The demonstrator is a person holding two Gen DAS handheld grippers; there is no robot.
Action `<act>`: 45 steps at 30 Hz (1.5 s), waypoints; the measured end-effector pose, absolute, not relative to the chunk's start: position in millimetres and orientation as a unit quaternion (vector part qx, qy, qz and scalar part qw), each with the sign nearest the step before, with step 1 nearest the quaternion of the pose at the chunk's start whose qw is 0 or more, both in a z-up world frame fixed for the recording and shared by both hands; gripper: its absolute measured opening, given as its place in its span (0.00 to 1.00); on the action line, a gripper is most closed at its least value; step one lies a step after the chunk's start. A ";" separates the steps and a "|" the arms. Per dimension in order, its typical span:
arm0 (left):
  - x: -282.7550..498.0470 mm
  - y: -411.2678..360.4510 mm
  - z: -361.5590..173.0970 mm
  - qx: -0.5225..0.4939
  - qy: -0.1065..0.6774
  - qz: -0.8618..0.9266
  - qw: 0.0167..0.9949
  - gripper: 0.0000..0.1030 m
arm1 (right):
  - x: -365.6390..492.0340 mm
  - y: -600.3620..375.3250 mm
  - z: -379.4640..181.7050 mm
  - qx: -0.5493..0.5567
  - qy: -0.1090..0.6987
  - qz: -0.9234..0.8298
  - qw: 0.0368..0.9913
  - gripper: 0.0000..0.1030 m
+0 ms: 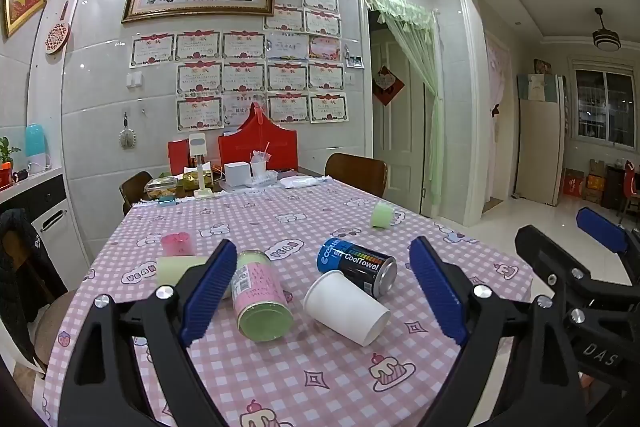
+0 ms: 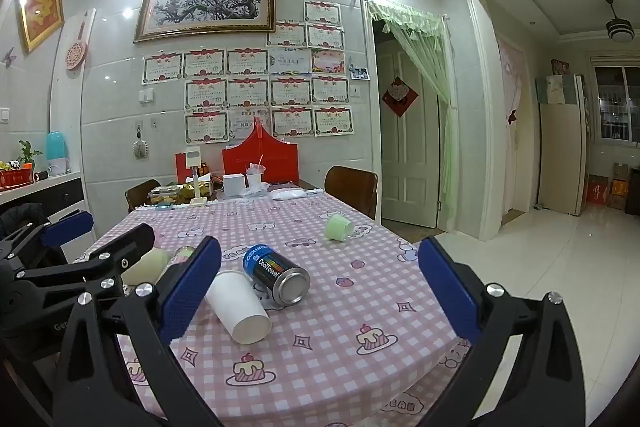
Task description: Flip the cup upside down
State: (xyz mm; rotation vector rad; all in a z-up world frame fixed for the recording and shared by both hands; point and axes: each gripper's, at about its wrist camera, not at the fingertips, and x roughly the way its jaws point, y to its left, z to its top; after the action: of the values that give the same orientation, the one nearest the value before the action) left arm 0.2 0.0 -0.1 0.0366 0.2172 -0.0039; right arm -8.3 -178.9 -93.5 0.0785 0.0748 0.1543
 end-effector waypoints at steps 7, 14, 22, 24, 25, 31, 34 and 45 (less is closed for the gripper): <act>-1.0 -0.3 0.1 0.018 0.108 -0.002 0.994 0.84 | -7.6 -178.9 -93.7 0.038 0.038 0.077 0.996 0.93; 0.5 0.0 -0.1 0.018 0.111 -0.002 0.994 0.84 | -7.4 -178.2 -92.5 0.038 0.038 0.077 0.996 0.93; 0.5 0.0 0.0 0.016 0.112 -0.002 0.994 0.84 | -7.4 -177.9 -91.6 0.038 0.038 0.077 0.996 0.93; 0.5 0.1 0.0 0.016 0.112 -0.003 0.994 0.84 | -7.3 -178.0 -91.5 0.038 0.038 0.077 0.996 0.93; 0.5 0.0 0.0 0.016 0.112 -0.003 0.994 0.84 | -7.2 -178.0 -91.5 0.038 0.038 0.077 0.996 0.93; 2.0 -1.1 -4.9 0.015 0.113 -0.003 0.993 0.84 | -7.5 -178.1 -91.1 0.037 0.039 0.076 0.996 0.93; 2.1 -1.0 -5.0 0.015 0.113 -0.003 0.993 0.84 | -7.2 -178.0 -91.1 0.037 0.039 0.076 0.996 0.93; 3.5 -1.6 -7.2 0.014 0.115 -0.003 0.993 0.84 | -7.2 -178.6 -91.2 0.037 0.039 0.076 0.996 0.93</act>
State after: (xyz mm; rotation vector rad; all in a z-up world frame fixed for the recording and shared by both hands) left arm 3.5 -1.6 -7.2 0.0278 0.2295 -0.0065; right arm -7.2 -178.6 -91.2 0.0735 0.0784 0.1524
